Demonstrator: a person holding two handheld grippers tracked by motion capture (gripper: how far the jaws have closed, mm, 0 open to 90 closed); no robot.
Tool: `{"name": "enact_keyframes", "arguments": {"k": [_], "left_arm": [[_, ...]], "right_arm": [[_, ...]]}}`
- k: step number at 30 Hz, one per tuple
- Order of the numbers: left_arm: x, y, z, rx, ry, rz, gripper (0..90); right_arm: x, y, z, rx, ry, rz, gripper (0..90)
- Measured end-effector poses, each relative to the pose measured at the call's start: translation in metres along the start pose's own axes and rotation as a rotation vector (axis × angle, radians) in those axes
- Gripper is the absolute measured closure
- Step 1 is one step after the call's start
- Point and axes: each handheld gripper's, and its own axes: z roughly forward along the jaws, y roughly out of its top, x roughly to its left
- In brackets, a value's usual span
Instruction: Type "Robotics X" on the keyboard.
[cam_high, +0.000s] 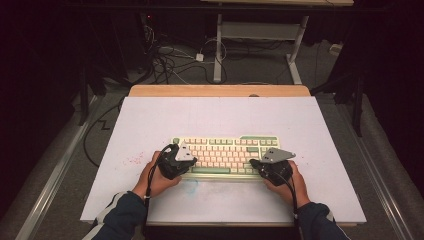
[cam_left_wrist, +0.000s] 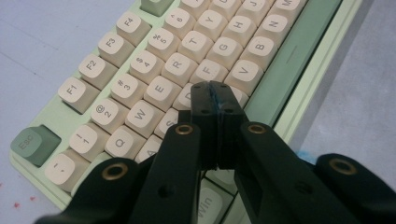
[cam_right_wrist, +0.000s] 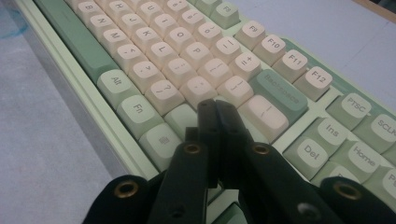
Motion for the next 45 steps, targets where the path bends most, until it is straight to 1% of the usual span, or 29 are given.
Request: {"name": "enact_keyframes", "arguments": {"k": [4, 7, 13, 14, 15, 16, 18, 21, 23, 26, 28, 29, 31, 35, 38, 39, 42, 43, 44, 45], "left_arm": [[0.0, -0.002, 0.002, 0.015, 0.005, 0.005, 86.7], [-0.001, -0.002, 0.001, 0.015, 0.007, 0.022, 86.4], [-0.001, 0.004, -0.005, -0.033, 0.001, 0.018, 85.7], [-0.001, 0.004, -0.005, -0.033, 0.001, 0.018, 85.2], [-0.002, 0.005, -0.006, -0.052, 0.002, 0.026, 84.2], [-0.002, 0.005, -0.006, -0.052, 0.002, 0.026, 82.7], [-0.002, 0.006, -0.007, -0.087, 0.003, 0.027, 82.4], [-0.001, 0.008, -0.008, -0.115, 0.017, 0.03, 79.8], [0.0, 0.008, -0.009, -0.121, 0.016, 0.025, 79.2], [0.002, 0.009, -0.009, -0.135, 0.021, 0.021, 75.8], [0.003, 0.009, -0.01, -0.144, 0.021, 0.02, 74.6], [0.003, 0.009, -0.01, -0.15, 0.023, 0.019, 70.6], [0.003, 0.009, -0.01, -0.163, 0.024, 0.015, 70.0], [0.004, 0.01, -0.011, -0.183, 0.029, 0.012, 63.4], [0.004, 0.01, -0.011, -0.198, 0.042, 0.008, 59.9], [0.004, 0.01, -0.011, -0.198, 0.042, 0.008, 57.1], [0.004, 0.009, -0.011, -0.204, 0.043, 0.012, 55.8], [0.004, 0.009, -0.01, -0.208, 0.048, 0.016, 53.8], [0.003, 0.009, -0.01, -0.203, 0.049, 0.022, 49.7], [0.003, 0.009, -0.01, -0.204, 0.049, 0.024, 49.0]], "right_arm": [[0.0, 0.0, 0.0, 0.0, 0.0, 0.0, 90.0], [0.0, 0.0, 0.0, 0.002, -0.001, -0.001, 90.0], [0.0, 0.001, 0.0, 0.003, 0.0, -0.001, 90.0], [0.0, 0.001, -0.001, 0.005, 0.0, -0.003, 90.0], [0.0, 0.001, -0.001, 0.004, -0.002, -0.004, 90.0], [0.0, 0.001, -0.001, 0.004, -0.002, -0.004, 90.0], [0.0, 0.001, -0.002, -0.012, 0.001, -0.005, 89.6], [0.001, 0.003, -0.005, -0.026, -0.003, -0.009, 89.2], [0.002, 0.004, -0.005, -0.027, -0.005, -0.009, 88.7], [0.001, 0.005, -0.007, -0.036, -0.013, -0.015, 87.8], [0.001, 0.005, -0.008, -0.042, -0.013, -0.009, 87.5], [-0.001, 0.007, -0.01, -0.056, -0.016, -0.004, 86.4], [-0.001, 0.007, -0.011, -0.061, -0.017, -0.003, 86.1], [-0.003, 0.009, -0.017, -0.084, -0.028, 0.003, 83.4], [-0.004, 0.011, -0.02, -0.098, -0.035, 0.008, 80.6], [-0.004, 0.011, -0.021, -0.102, -0.039, 0.007, 79.3], [-0.004, 0.012, -0.022, -0.113, -0.044, 0.013, 76.7], [-0.004, 0.012, -0.022, -0.116, -0.05, 0.014, 73.8], [-0.005, 0.012, -0.023, -0.128, -0.065, 0.025, 71.3], [-0.006, 0.012, -0.023, -0.136, -0.061, 0.028, 70.6]]}}
